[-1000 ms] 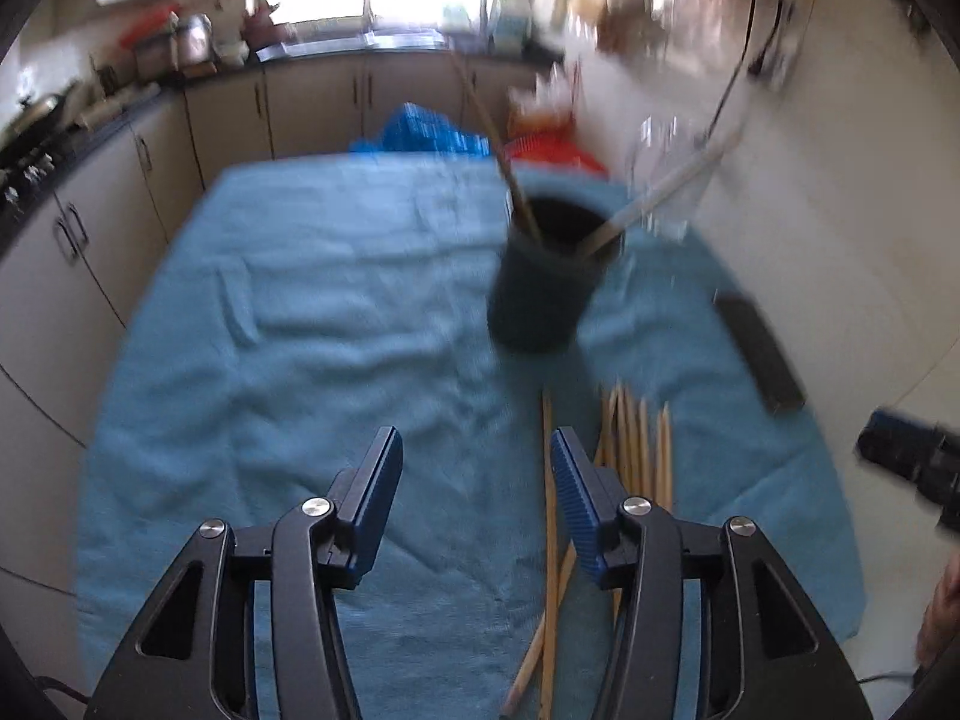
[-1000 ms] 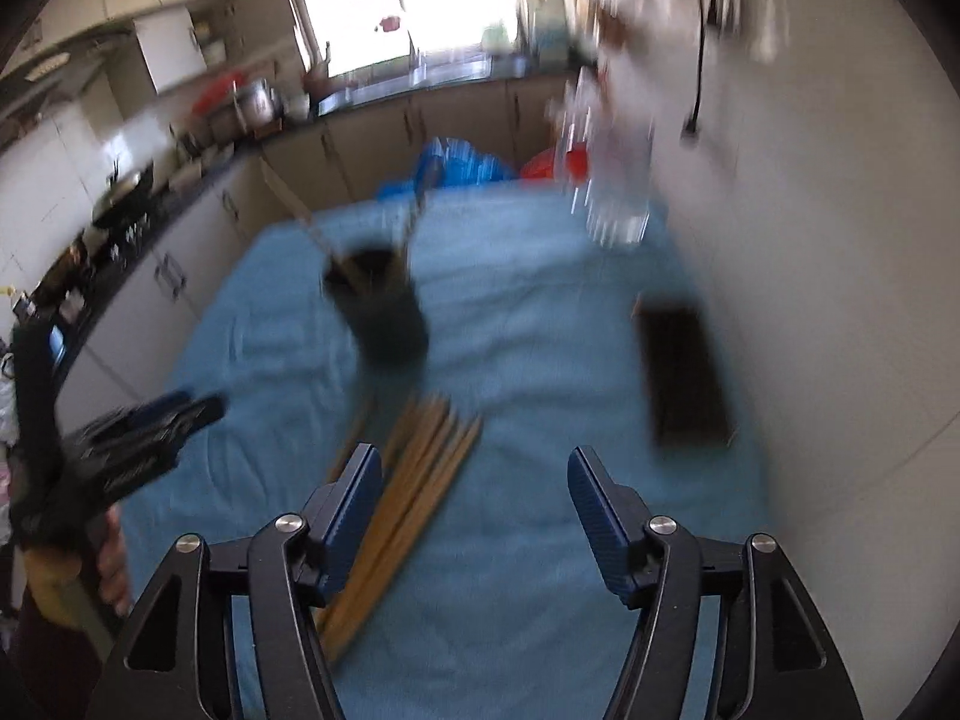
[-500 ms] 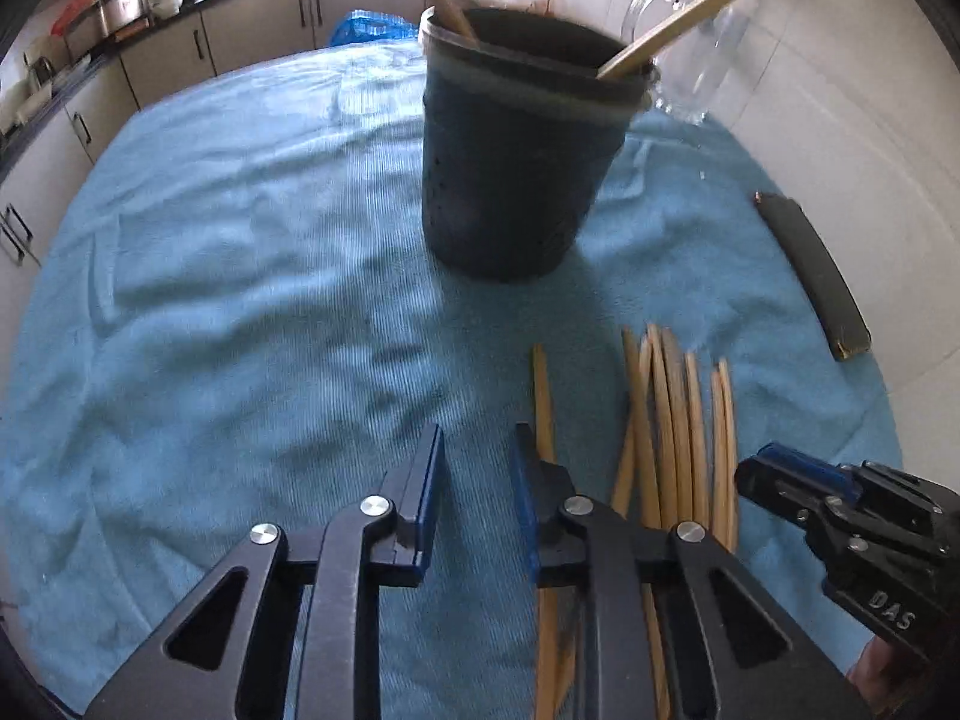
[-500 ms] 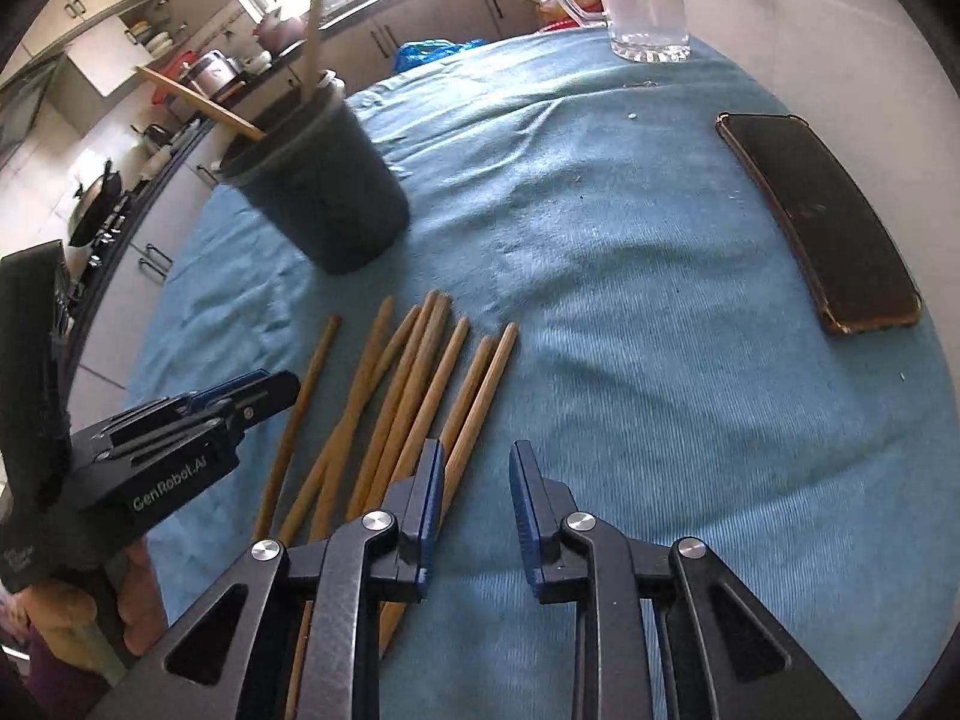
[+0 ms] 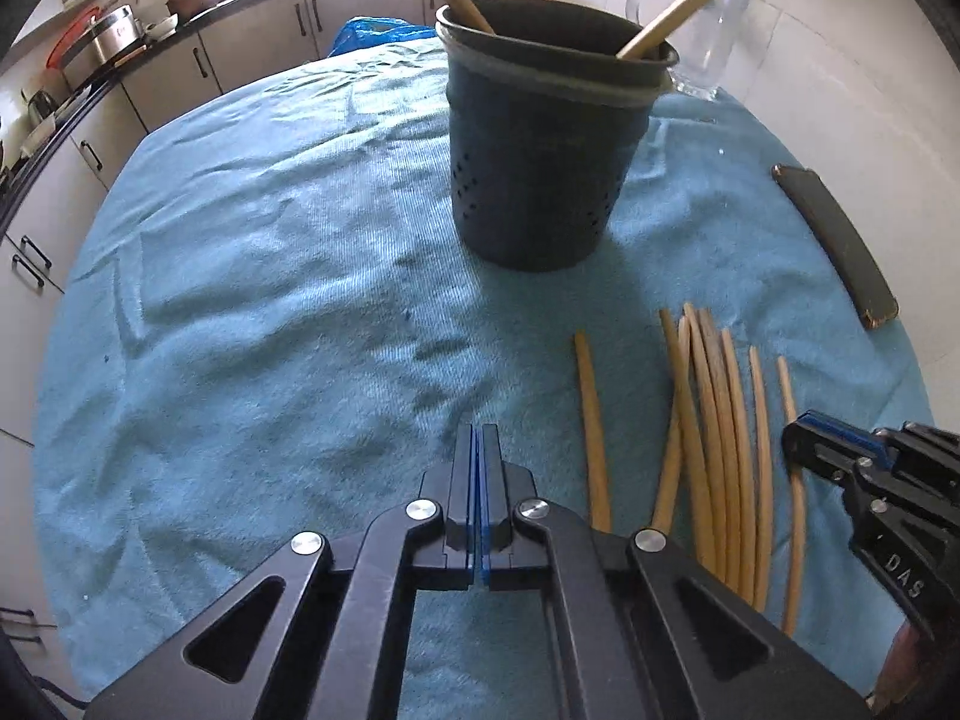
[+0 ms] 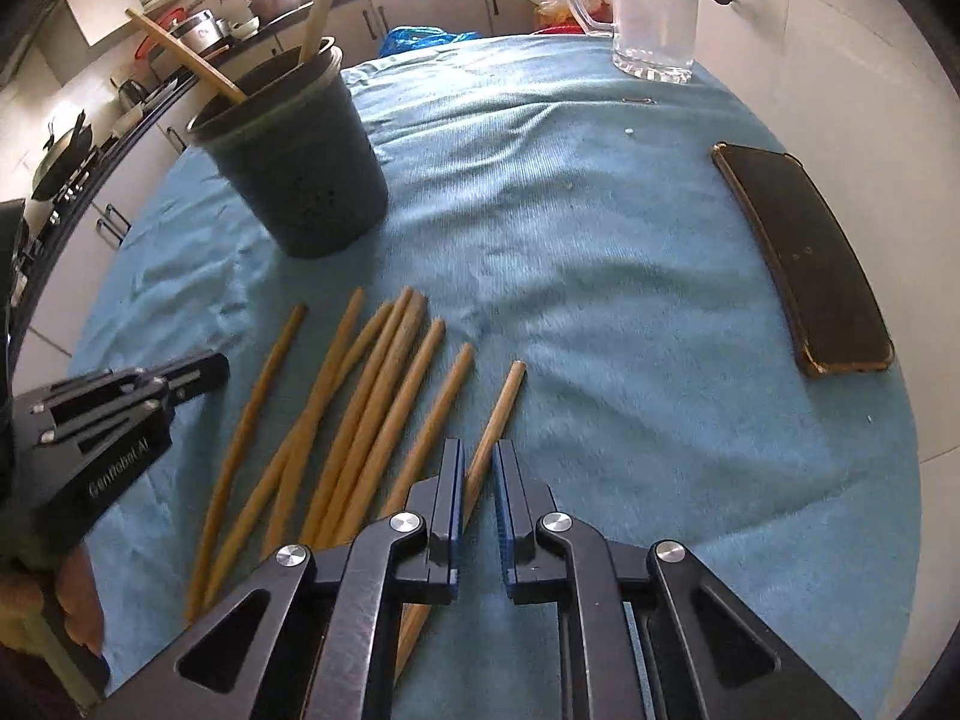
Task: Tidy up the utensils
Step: 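Grasp another chopstick with the left tool while the right tool grasps one, then carry both chopsticks up into the black holder and open both tools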
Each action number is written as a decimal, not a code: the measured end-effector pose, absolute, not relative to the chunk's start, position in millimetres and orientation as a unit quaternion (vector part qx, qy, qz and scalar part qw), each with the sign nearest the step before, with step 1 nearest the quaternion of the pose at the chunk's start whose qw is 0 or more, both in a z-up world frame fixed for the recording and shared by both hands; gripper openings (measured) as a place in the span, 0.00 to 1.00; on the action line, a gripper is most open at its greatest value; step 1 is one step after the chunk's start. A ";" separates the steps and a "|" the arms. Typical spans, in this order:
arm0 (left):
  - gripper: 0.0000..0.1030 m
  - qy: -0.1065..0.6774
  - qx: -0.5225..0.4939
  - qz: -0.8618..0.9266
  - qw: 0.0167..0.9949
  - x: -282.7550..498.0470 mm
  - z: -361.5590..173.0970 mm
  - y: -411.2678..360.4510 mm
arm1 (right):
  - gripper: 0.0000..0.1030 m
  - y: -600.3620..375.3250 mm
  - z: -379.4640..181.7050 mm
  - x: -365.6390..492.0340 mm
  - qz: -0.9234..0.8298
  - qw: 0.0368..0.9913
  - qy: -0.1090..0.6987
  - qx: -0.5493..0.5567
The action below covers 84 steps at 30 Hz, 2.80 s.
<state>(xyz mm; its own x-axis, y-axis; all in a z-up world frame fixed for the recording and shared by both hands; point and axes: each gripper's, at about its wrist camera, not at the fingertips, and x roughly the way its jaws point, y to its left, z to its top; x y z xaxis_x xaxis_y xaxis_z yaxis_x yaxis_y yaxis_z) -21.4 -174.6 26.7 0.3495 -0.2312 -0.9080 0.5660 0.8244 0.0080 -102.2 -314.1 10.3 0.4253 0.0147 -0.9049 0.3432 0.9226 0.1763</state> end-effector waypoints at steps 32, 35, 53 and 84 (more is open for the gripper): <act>0.30 0.504 0.201 -0.273 0.794 -18.5 26.4 -222.8 | 0.07 -341.3 7.5 -106.3 -0.085 0.834 0.509 0.195; 0.30 0.509 0.186 -0.269 0.796 -10.8 25.7 -221.7 | 0.07 -338.7 8.6 -100.0 -0.091 0.831 0.517 0.181; 0.05 0.411 0.127 -0.304 0.850 -69.0 105.9 -164.7 | 0.06 -345.8 68.7 -158.8 -0.140 0.868 0.437 0.190; 0.05 0.249 0.042 -0.319 0.913 -125.5 269.9 -100.6 | 0.06 -313.5 225.7 -180.3 -0.091 0.942 0.275 0.168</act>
<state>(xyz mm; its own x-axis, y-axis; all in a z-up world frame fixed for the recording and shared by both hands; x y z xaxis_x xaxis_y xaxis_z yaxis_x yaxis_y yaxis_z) -125.5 -100.6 269.9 0.6722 -0.5623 -0.4816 0.6043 0.7926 -0.0820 -180.3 -313.5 225.7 0.8324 -0.0799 -0.5484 0.2649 0.9265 0.2671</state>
